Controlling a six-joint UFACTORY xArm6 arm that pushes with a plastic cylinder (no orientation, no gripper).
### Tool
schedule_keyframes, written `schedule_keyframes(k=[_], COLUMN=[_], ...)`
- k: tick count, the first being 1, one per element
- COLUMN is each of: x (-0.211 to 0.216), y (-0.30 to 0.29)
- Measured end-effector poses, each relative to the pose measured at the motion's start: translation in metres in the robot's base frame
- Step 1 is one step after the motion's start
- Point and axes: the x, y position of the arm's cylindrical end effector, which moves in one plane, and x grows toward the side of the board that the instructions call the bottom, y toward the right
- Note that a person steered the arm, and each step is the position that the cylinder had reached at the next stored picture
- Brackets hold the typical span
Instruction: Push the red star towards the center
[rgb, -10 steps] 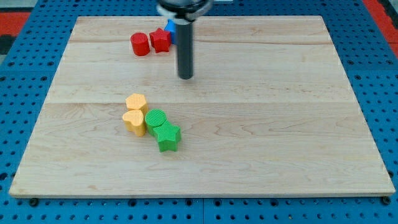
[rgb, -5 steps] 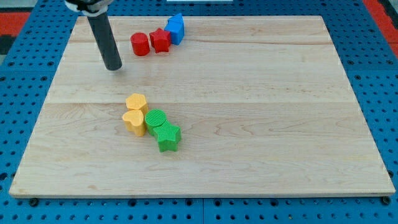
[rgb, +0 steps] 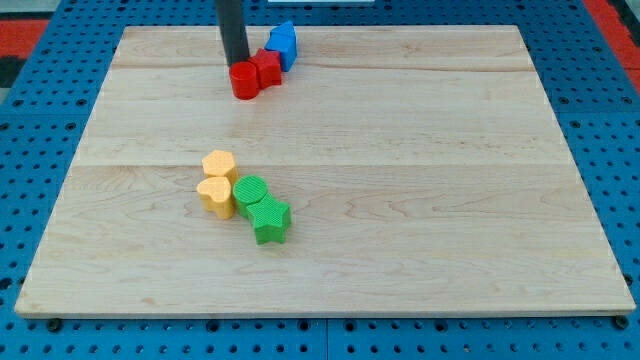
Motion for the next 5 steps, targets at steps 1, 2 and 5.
schedule_keyframes(k=[1,2,5], x=[-0.03,-0.002,0.07], y=[0.027,0.035,0.059])
